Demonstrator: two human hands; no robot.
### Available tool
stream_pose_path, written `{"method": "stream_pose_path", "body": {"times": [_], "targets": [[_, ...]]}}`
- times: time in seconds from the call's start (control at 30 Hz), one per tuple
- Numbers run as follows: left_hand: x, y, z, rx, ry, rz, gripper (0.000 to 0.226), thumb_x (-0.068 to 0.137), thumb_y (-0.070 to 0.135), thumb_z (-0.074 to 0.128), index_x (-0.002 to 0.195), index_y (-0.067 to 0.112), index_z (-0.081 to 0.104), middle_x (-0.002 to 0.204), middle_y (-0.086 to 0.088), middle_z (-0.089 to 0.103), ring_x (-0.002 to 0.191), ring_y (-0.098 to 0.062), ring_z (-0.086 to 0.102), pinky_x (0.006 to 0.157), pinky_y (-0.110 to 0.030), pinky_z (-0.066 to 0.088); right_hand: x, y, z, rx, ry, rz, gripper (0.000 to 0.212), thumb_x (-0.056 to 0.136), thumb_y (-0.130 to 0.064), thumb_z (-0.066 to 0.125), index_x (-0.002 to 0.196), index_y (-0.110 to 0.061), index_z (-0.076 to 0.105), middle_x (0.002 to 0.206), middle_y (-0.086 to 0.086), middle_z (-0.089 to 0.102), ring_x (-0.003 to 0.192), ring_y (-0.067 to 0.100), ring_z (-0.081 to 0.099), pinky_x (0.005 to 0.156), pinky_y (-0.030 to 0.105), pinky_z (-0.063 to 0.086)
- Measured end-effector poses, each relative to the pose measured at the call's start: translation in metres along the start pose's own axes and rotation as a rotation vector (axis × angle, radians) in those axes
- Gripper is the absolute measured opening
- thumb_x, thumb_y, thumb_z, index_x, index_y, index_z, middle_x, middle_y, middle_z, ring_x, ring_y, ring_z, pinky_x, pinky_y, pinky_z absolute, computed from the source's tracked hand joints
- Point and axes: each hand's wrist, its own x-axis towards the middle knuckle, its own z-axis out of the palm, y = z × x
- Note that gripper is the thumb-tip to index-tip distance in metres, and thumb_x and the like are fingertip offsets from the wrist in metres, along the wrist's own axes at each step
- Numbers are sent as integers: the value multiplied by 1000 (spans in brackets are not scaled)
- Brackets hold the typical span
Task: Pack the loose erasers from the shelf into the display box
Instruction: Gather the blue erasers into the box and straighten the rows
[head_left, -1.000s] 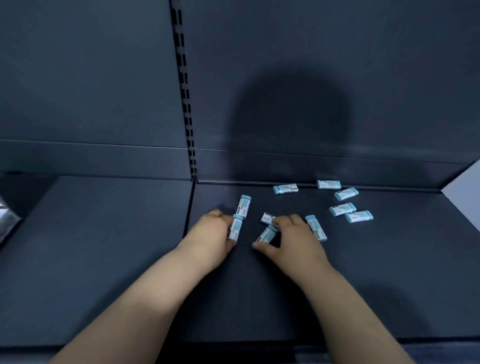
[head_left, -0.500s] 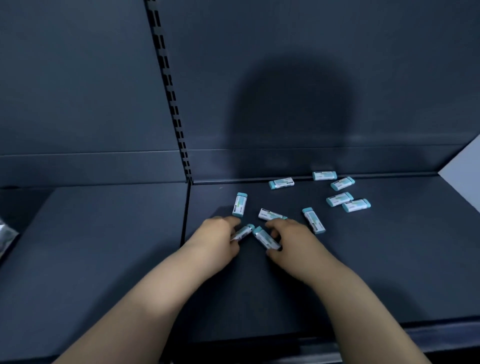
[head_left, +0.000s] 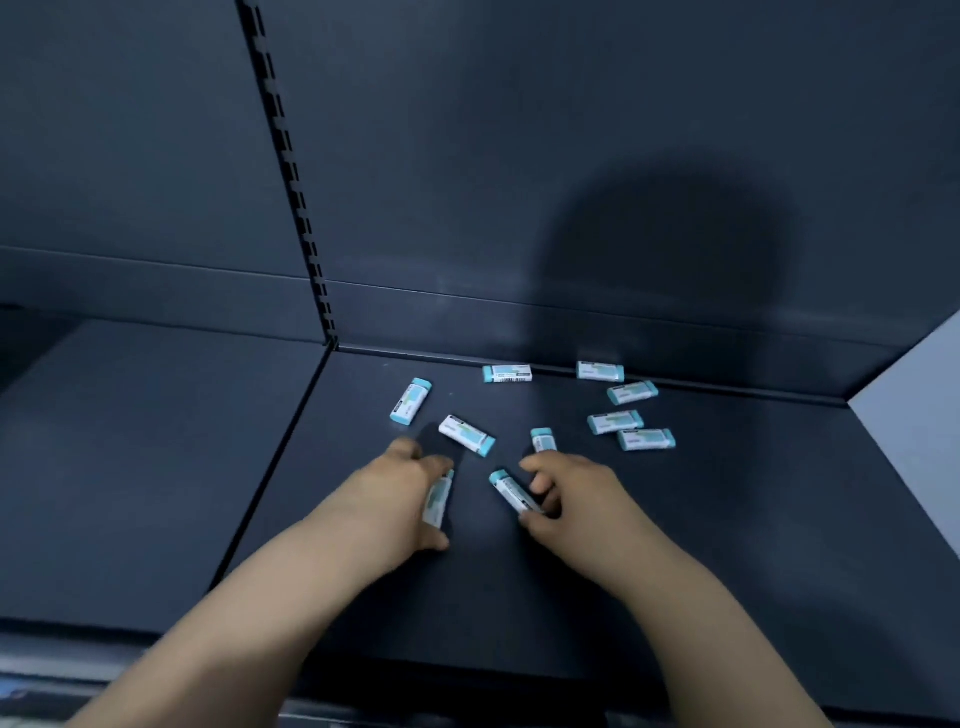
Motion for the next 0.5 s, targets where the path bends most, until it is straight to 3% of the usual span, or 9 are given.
{"method": "stream_pose_path", "body": {"times": [0.3, 0.43, 0.5], "targets": [[-3, 7, -5, 66, 48, -59, 72, 72, 42, 73, 134, 33, 38, 134, 12, 34, 122, -15, 41, 98, -32, 40, 3, 11, -1, -31, -79, -126, 43, 83, -16, 60, 123, -26, 52, 106, -7, 52, 92, 8, 54, 86, 20, 45], [-6, 6, -1, 60, 100, -51, 72, 70, 47, 73, 133, 31, 40, 131, 11, 38, 121, -14, 41, 99, -29, 38, 7, 7, 4, -148, -87, -137, 41, 84, -27, 62, 123, -24, 51, 117, -2, 51, 110, 15, 50, 92, 28, 45], [-6, 5, 1, 56, 112, -43, 73, 70, 48, 72, 133, 31, 39, 132, 10, 38, 122, -14, 41, 100, -29, 37, 9, 4, 6, -198, -63, -150, 36, 86, -30, 58, 120, -22, 51, 115, 0, 53, 107, 18, 52, 88, 30, 46]]}}
